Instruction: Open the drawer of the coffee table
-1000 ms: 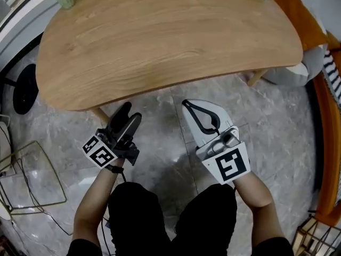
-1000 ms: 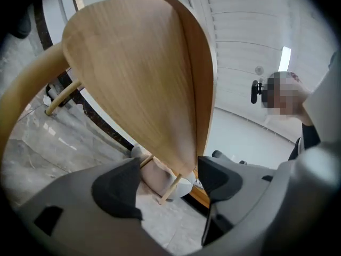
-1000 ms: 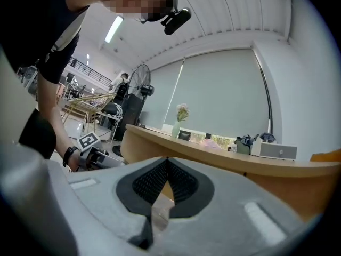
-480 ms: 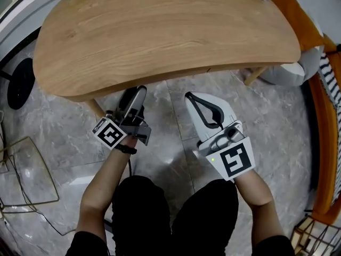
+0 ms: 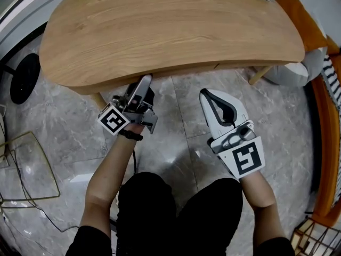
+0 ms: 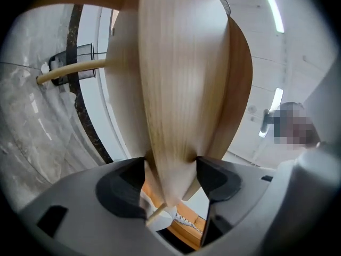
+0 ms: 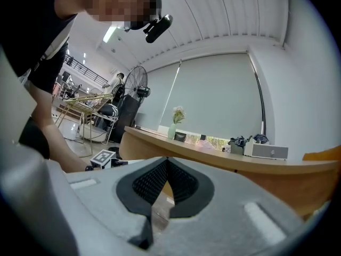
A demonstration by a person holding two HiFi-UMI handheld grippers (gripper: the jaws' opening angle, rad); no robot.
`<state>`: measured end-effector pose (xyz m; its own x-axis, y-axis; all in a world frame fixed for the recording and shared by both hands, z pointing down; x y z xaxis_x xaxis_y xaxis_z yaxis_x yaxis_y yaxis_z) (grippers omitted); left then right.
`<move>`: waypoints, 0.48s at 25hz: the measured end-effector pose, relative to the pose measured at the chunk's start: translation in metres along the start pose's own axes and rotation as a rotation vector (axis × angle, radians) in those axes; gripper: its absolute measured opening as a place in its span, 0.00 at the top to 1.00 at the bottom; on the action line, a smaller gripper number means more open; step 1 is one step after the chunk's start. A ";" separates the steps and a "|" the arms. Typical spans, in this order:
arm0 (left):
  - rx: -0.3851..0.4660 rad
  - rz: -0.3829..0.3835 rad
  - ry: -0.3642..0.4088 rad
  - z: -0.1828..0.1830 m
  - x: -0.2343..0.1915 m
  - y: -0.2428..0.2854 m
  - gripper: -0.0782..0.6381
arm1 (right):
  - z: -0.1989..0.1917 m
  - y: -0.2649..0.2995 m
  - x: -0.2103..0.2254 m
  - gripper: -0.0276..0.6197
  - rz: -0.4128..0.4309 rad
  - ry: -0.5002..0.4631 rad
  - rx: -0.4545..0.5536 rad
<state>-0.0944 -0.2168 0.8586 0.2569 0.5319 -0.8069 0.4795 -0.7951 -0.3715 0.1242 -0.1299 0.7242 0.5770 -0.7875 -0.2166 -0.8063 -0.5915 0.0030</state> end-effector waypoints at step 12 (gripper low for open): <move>0.024 -0.029 -0.202 -0.008 0.004 -0.008 0.59 | -0.004 -0.013 0.008 0.95 -0.029 0.023 0.015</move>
<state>-0.0904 -0.2057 0.8624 0.0686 0.4877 -0.8703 0.4631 -0.7883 -0.4052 0.1396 -0.1291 0.7263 0.6029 -0.7739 -0.1939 -0.7909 -0.6116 -0.0181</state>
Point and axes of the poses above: the fingertips, and each gripper's own axes: y forward along the fingers, x to its right, z out of its top, the point moved 8 cm from there along -y, backward along the fingers, and after that the axes turned 7 degrees about z, right-handed, at the moved point
